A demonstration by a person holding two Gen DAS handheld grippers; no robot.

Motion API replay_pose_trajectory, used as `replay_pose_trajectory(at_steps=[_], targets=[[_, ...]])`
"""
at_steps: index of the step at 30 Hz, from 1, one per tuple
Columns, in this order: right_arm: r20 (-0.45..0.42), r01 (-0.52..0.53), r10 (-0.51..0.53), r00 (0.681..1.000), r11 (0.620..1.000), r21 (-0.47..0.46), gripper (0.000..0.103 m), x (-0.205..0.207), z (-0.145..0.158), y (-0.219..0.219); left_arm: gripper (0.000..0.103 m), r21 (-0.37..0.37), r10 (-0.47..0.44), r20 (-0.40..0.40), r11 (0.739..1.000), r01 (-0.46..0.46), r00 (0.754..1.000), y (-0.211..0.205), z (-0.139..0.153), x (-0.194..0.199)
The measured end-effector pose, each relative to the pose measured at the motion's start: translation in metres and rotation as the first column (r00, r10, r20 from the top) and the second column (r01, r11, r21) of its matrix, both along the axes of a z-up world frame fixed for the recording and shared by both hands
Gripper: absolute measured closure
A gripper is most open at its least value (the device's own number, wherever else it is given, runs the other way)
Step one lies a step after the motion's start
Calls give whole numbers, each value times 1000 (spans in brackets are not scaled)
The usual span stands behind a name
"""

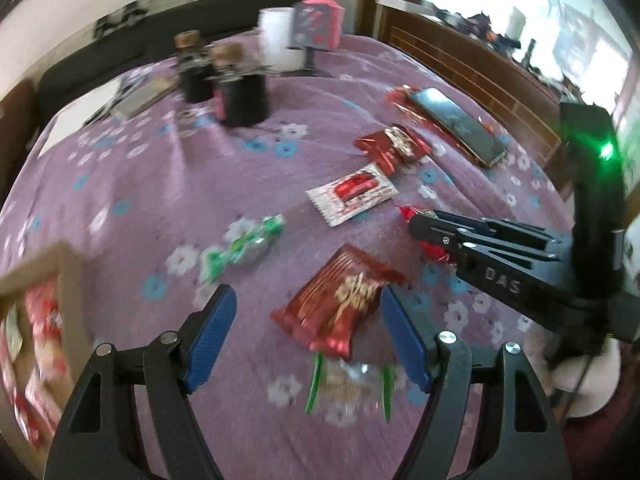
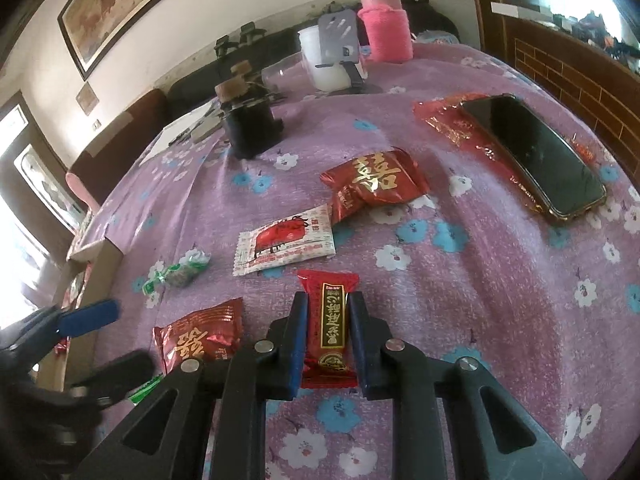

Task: Organize snacks
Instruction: 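Grasp a long red candy bar with the right gripper while the left grasps a red bag, then carry both red snacks into the cardboard tray and release them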

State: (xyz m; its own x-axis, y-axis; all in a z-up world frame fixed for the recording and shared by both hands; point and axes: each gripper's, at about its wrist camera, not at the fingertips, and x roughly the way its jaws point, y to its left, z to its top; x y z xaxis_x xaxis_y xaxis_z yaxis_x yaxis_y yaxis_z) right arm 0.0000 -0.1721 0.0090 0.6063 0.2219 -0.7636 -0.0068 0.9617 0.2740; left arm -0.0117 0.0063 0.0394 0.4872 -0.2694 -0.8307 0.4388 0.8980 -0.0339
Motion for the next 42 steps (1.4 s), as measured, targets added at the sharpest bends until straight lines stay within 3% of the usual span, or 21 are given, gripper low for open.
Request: replay_pose_trajectory(at_steps=[10, 14, 16, 17, 18, 22, 32, 37, 42], targets=[[-15, 5, -5, 1000, 1000, 30, 81, 0, 0, -4, 29, 42, -52, -53, 998, 54, 997, -21, -26, 16], [-18, 8, -8, 1000, 999, 38, 81, 0, 0, -5, 30, 68, -40, -29, 997, 42, 999, -27, -27, 13], [-16, 8, -8, 1000, 999, 36, 81, 0, 0, -5, 45, 52, -25, -22, 998, 27, 999, -26, -26, 13], [-15, 8, -8, 1000, 999, 34, 81, 0, 0, -5, 61, 53, -21, -16, 998, 22, 1000, -25, -24, 13], [-14, 9, -8, 1000, 999, 34, 82, 0, 0, -5, 65, 45, -15, -21, 999, 16, 1000, -24, -23, 13], [-1, 20, -20, 1000, 1000, 23, 82, -2, 2, -5, 65, 28, 6, -29, 1000, -6, 1000, -19, -21, 9], [85, 29, -34, 996, 998, 60, 82, -10, 15, -9, 65, -148, 68, 6, 987, -66, 998, 22, 21, -26], [99, 25, -32, 995, 997, 75, 82, -11, 17, -9, 65, -237, 149, 28, 962, -138, 988, 69, 40, -48], [109, 24, -32, 994, 997, 69, 82, -12, 15, -7, 65, -281, 280, 49, 925, -256, 959, 130, 46, -73]])
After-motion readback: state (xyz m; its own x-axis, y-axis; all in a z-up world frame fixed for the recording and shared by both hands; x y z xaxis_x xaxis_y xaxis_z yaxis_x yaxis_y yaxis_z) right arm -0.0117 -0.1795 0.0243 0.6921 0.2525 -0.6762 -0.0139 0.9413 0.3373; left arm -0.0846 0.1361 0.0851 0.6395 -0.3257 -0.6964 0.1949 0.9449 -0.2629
